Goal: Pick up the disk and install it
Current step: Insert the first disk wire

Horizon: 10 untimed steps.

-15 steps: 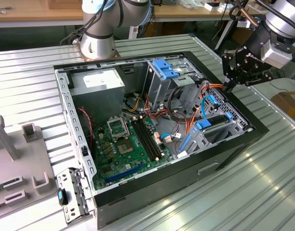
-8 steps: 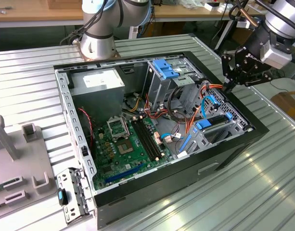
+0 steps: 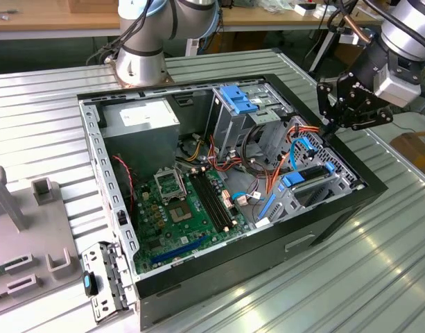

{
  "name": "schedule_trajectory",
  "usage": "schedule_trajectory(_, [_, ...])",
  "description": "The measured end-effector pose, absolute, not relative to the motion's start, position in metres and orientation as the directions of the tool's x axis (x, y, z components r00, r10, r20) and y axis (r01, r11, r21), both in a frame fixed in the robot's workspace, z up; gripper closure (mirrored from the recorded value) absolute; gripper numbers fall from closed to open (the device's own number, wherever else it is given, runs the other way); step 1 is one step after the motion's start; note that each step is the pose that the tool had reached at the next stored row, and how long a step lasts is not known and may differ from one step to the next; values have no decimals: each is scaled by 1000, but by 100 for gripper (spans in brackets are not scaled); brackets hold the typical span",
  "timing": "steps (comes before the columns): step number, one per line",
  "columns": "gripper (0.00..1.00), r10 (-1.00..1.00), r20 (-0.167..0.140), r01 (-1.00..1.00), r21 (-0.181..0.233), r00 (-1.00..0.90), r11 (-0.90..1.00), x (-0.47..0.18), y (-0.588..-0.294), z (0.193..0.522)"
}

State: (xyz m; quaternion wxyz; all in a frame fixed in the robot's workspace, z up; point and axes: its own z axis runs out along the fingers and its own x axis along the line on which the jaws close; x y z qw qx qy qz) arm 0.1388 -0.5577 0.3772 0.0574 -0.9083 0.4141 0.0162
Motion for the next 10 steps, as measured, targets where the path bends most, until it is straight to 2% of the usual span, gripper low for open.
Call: schedule_trajectory(10, [84, -750, -66, -752, -104, 658, -650, 117, -569, 377])
